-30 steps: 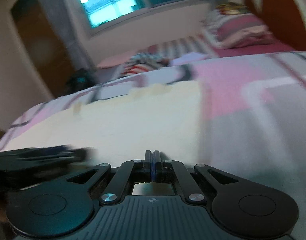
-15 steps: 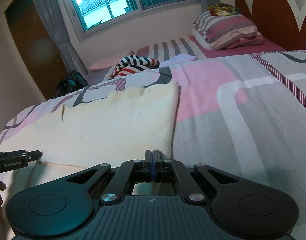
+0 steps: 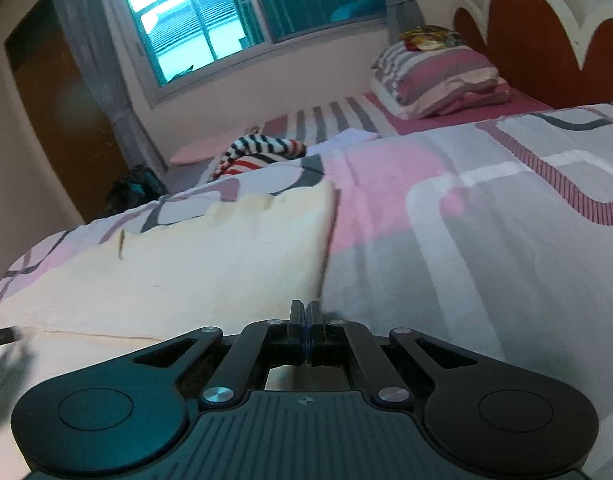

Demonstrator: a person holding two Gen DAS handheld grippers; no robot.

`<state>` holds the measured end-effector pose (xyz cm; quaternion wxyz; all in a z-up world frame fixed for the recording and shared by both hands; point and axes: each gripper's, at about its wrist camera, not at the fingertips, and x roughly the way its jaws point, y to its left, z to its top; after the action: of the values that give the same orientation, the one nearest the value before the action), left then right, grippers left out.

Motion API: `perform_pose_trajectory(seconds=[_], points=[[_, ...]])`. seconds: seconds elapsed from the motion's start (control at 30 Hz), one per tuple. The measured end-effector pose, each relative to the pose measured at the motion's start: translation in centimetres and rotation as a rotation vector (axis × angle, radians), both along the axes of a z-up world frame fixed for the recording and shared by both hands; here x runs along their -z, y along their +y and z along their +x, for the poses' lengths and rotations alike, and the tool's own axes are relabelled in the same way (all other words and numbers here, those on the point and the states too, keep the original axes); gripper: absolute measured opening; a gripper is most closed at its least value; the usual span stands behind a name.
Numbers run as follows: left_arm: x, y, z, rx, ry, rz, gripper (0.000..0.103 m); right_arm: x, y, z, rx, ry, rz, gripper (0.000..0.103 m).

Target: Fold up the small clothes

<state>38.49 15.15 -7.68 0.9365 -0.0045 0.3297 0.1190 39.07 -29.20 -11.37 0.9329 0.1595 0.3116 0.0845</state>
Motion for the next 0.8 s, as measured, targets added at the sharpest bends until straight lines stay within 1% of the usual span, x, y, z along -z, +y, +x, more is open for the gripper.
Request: perform_pose_trajectory(seconds=[0.07,0.17,0.23,0.33,0.37,0.47,0.5,0.53,0.63,0.7,0.73,0.8], points=[[0.0,4.8,-1.9,-0.120,-0.020,-0.043,0.054,-0.1,-0.1,-0.1,0.030,0.001,0.006,0.000],[0.3,12.0,-4.0,-0.286,-0.033,-0.215,0.054,-0.2,0.5,-0.1,0.039,0.004,0.022,0.000],[0.5,16.0,-5.2,-0.379,-0.083,-0.344,0.055,-0.3,1.2,0.0,0.049,0.007,0.016,0.000],[1.0,20.4,-6.0,-0.449,-0.161,-0.519,0.057,-0.8,2.2,-0.2,0.059,0.035,0.011,0.000],[1.4,21.7,-6.1,-0.470,-0.188,-0.589,0.057,-1.1,2.4,-0.4,0.058,0.036,0.011,0.000],[2.5,24.5,-6.1,-0.513,-0.262,-0.739,0.056,-1.7,3.4,-0.9,0.063,0.035,-0.012,0.000],[2.7,25.1,-6.0,-0.518,-0.281,-0.764,0.055,-1.9,3.6,-1.0,0.068,0.037,-0.016,0.000],[2.9,25.6,-5.9,-0.522,-0.291,-0.774,0.054,-2.0,3.7,-1.1,0.072,0.039,-0.012,0.000],[3.0,26.3,-5.6,-0.525,-0.291,-0.764,0.045,-2.3,4.4,-1.4,0.083,0.046,0.001,0.000],[2.9,26.6,-5.2,-0.514,-0.273,-0.756,0.032,-2.4,4.9,-1.2,0.103,0.055,-0.017,0.000],[2.9,26.9,-5.1,-0.515,-0.269,-0.765,0.028,-2.4,5.0,-1.1,0.121,0.063,-0.024,0.000],[3.1,27.4,-5.1,-0.528,-0.264,-0.785,0.001,-2.4,4.9,-0.8,0.147,0.085,-0.019,0.000]])
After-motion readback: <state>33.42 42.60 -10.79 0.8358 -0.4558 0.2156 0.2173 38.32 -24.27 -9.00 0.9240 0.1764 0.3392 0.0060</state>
